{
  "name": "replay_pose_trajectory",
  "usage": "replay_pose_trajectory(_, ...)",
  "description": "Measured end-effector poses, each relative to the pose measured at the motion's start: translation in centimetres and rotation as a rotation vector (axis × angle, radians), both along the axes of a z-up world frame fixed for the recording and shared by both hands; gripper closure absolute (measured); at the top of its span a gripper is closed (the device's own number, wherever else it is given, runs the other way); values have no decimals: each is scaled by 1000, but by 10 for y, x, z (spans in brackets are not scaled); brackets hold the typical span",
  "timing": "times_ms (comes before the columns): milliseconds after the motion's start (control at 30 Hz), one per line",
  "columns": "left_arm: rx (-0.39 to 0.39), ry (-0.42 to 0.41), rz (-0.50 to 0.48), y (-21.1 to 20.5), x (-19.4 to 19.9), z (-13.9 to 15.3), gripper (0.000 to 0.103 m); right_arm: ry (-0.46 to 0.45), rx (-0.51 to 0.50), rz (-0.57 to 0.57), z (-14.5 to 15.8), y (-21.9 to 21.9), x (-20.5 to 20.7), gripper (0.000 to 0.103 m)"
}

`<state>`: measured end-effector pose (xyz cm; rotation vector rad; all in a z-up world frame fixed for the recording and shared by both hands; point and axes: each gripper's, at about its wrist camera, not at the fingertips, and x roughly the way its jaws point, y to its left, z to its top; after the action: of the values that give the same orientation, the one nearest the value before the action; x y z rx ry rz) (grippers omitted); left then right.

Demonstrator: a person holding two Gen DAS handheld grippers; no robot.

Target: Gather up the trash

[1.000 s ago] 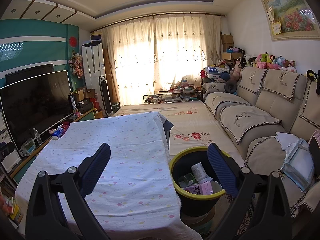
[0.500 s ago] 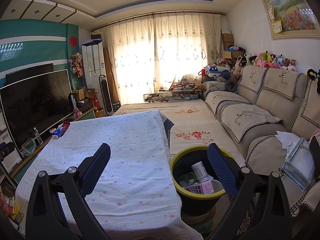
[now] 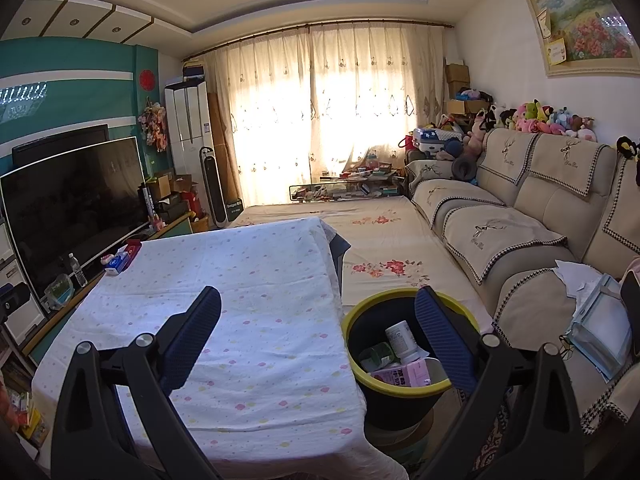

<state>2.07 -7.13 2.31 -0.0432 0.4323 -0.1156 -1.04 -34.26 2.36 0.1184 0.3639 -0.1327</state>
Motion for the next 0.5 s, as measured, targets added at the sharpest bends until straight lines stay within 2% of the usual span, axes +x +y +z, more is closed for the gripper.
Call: replay_pose_trajectory(500,-1,5,-1,-2,1,-3,5,7,4,6,-5,0,3,10)
